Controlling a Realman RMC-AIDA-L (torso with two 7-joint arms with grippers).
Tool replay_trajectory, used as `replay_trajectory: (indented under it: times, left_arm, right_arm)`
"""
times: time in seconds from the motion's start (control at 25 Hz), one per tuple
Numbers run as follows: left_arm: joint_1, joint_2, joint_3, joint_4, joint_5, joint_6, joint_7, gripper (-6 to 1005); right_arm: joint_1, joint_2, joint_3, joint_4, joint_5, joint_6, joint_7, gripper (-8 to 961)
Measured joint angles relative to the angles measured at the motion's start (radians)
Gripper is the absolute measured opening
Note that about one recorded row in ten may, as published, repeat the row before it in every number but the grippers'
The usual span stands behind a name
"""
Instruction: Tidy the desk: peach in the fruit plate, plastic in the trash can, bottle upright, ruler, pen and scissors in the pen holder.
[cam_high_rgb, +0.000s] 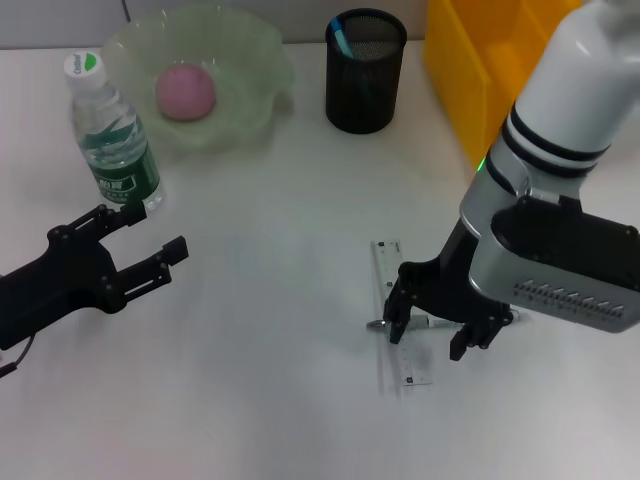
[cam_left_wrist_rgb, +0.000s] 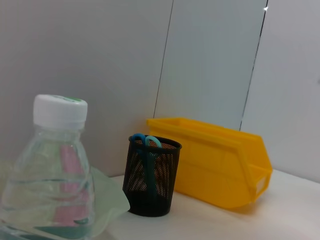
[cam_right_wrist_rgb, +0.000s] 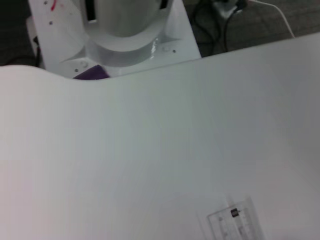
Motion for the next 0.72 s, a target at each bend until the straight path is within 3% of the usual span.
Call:
replay_trajectory:
  times: [0.72]
  left_arm:
    - [0.0, 0.0, -0.001, 0.003, 0.001, 0.0, -0.005, 784]
  right_arm:
    - [0.041, 0.003, -0.029, 0.08, 0.038, 0.066, -0.083, 637]
